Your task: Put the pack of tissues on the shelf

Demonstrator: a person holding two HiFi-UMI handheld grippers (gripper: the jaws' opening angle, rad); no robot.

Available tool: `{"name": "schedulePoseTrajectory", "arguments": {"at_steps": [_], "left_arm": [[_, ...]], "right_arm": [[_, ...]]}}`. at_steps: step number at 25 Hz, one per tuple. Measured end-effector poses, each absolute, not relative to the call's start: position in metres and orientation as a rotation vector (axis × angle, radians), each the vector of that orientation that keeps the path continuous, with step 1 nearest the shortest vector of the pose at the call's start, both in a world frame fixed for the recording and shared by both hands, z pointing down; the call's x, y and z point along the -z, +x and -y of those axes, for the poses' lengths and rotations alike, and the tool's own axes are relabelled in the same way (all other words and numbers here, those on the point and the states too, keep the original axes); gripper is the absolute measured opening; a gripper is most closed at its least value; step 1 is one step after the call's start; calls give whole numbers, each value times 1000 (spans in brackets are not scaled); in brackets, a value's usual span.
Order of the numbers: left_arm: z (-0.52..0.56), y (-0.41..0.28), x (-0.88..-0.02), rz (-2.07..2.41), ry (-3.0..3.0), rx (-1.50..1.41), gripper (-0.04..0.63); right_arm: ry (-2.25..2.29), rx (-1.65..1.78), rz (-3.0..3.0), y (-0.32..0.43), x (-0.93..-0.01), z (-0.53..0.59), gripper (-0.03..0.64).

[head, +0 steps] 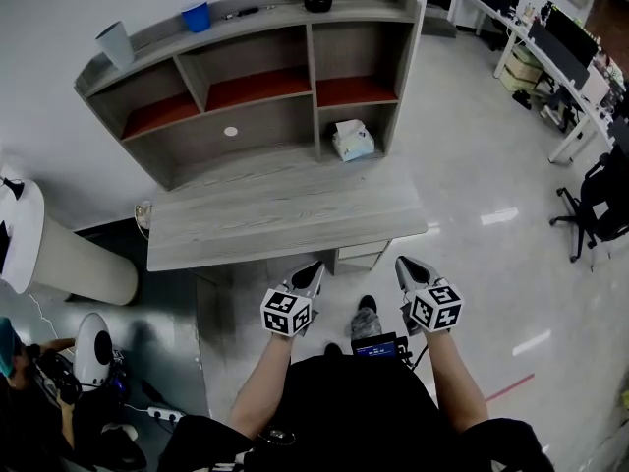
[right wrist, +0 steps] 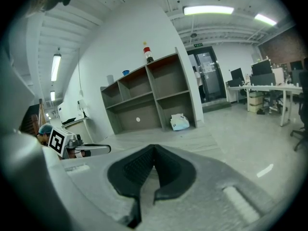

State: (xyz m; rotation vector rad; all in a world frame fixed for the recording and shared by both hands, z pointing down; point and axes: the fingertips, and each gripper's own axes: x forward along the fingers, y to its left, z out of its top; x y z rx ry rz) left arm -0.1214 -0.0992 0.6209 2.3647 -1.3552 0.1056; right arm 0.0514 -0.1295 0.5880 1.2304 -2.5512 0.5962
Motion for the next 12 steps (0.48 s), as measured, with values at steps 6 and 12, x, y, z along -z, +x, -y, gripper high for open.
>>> {"name": "schedulePoseTrajectory", "arguments": {"at_steps": [6,12], "left_arm": [[99,-119,-614,1356,2389,-119,-9],[99,-113,-613,1331,2409,-130,-9]], "right_arm": [[1250,-593,2554,53,-584,128,-2],[1256,-587,2555,56,-581,130,-2]]}}
